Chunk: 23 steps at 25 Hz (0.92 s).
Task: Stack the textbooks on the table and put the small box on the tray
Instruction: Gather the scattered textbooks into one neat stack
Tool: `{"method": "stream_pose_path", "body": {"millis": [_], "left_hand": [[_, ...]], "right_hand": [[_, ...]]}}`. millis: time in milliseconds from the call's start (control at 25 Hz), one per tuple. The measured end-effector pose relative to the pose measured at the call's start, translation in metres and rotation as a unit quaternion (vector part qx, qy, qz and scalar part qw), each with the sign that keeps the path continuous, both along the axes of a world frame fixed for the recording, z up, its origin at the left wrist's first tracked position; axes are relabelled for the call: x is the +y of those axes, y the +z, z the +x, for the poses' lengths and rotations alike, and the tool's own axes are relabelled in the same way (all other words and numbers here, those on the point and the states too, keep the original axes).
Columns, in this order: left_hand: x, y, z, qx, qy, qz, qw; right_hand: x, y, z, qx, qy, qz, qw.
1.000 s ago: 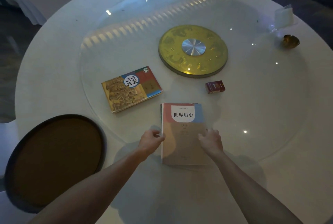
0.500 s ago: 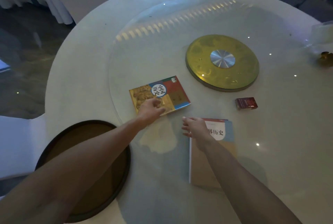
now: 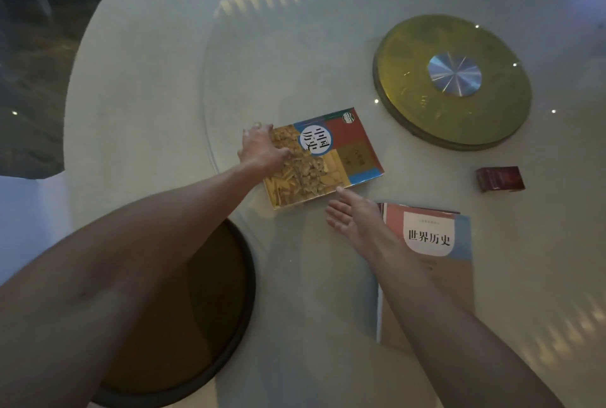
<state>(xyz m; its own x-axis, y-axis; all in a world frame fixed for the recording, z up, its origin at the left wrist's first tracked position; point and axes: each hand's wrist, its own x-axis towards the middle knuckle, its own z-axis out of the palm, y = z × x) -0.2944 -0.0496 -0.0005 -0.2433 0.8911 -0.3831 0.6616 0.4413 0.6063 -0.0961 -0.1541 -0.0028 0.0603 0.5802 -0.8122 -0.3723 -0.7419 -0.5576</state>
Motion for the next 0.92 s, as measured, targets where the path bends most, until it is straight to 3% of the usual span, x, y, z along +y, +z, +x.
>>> {"method": "stream_pose_path", "body": {"millis": [160, 280, 360, 480, 640, 760, 840, 920], "left_hand": [[0.004, -0.018, 0.001, 0.062, -0.041, 0.001, 0.997], [0.001, -0.019, 0.004, 0.182, -0.111, 0.012, 0.977], [0.005, -0.017, 0.002, 0.229, -0.147, -0.031, 0.962], [0.009, -0.012, 0.000, 0.239, -0.157, -0.083, 0.955], [0.003, -0.004, 0.004, 0.252, -0.138, -0.082, 0.954], [-0.016, 0.002, -0.007, 0.189, -0.096, -0.107, 0.971], [-0.035, 0.008, -0.015, 0.011, -0.084, -0.136, 0.987], [-0.053, 0.015, -0.019, -0.164, -0.053, -0.160, 0.972]], "right_hand": [[0.010, -0.007, -0.008, 0.010, -0.004, 0.000, 1.000], [0.015, -0.012, -0.013, 0.002, -0.015, -0.005, 1.000], [0.013, -0.013, -0.013, 0.012, -0.025, -0.012, 1.000], [0.011, -0.011, -0.014, 0.035, -0.031, -0.021, 0.999], [0.002, -0.010, -0.011, 0.021, -0.022, -0.015, 0.999], [-0.012, -0.008, -0.007, -0.007, -0.025, -0.008, 1.000], [-0.019, -0.007, -0.004, -0.020, -0.036, -0.008, 0.999], [-0.024, -0.007, -0.002, -0.041, -0.015, -0.018, 0.999]]}}
